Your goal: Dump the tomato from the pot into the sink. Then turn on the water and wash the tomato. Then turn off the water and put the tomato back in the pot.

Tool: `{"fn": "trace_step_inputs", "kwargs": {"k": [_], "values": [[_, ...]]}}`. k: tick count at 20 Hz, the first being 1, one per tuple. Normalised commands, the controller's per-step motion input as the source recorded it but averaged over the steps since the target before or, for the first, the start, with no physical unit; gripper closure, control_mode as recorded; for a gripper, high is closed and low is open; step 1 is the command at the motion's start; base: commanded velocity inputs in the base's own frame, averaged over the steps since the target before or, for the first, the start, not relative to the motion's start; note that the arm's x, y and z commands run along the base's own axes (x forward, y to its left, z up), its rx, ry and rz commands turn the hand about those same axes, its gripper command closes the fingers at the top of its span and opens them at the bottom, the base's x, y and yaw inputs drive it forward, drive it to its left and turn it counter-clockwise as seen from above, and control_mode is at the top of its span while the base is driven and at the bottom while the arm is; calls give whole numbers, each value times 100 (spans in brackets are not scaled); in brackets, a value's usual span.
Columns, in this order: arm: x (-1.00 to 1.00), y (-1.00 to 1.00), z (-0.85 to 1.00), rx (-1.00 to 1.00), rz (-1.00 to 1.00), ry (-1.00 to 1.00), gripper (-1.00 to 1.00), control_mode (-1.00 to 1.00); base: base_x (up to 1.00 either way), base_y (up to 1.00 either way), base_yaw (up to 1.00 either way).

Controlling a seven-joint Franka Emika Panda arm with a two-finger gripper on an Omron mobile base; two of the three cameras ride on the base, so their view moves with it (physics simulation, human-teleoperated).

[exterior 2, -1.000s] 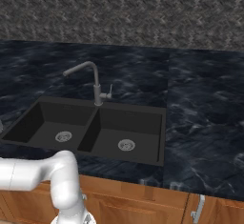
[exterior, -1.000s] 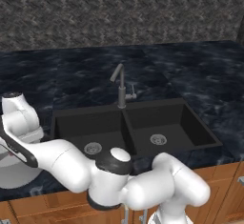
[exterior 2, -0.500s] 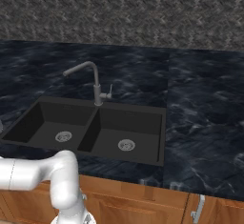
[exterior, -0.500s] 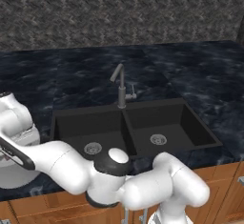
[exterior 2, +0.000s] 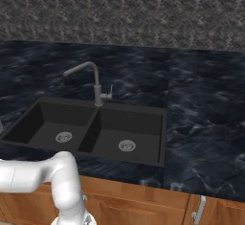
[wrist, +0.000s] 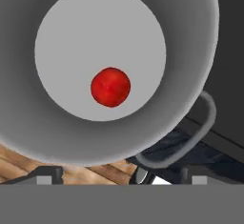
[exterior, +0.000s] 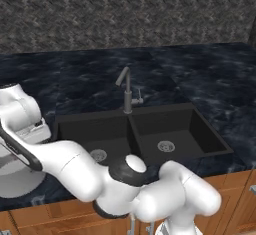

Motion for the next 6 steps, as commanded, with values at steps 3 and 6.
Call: {"fn": "trace_step_inputs", "kwargs": {"k": [3, 6], "values": [[0, -81, 29, 0, -17, 0, -100, -100, 0, 0, 0], [0, -94, 23, 0, -21, 0, -100, -100, 0, 0, 0]]}}
